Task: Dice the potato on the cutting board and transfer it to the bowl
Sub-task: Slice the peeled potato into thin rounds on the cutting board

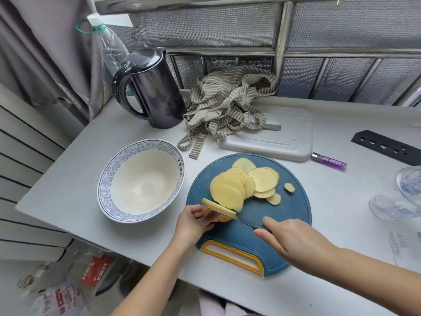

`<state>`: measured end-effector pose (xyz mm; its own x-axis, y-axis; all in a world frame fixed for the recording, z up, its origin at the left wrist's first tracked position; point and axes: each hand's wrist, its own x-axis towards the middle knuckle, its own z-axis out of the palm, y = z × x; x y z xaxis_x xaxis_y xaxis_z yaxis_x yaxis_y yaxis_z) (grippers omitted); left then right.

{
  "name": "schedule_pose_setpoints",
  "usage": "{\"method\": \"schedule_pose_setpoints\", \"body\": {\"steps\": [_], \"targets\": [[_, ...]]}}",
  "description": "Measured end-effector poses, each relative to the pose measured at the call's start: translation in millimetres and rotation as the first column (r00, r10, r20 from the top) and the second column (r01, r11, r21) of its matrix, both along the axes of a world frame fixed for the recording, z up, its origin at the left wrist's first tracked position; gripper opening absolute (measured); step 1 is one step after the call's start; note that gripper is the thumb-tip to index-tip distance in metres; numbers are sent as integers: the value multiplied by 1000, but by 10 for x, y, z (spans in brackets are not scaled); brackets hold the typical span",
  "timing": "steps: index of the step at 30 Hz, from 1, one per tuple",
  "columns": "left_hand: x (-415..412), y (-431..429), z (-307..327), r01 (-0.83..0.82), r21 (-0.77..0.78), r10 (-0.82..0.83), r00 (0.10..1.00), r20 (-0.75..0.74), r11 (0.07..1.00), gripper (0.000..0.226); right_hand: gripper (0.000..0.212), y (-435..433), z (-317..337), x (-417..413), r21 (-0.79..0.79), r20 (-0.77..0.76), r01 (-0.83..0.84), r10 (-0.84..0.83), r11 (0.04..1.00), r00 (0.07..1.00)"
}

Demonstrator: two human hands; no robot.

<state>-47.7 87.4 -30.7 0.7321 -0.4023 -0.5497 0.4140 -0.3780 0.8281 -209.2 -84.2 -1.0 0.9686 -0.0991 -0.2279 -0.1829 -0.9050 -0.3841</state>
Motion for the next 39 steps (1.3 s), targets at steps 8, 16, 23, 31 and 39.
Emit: {"method": "schedule_pose_setpoints", "body": {"steps": [8,16,23,31,39], "targets": [[15,0,77,72,32,-72,997,18,997,26,68,7,7,-16,-30,2,-12,12,999,1000],[67,-25,47,56,32,-54,997,-56,998,20,50,-8,65,16,31,-71,-12,14,999,997],[113,12,-54,31,-12,-32,995,-98,999,19,56,5,38,22,-9,-100,-55,54,998,993],[108,42,-85,-23,-66,15,993,-117,998,27,77,42,-39,13,-52,-97,-89,84,995,992],[76,66,-96,-14,-61,9,996,-87,998,25,87,93,-119,88,-48,-71,-85,82,995,994]]}}
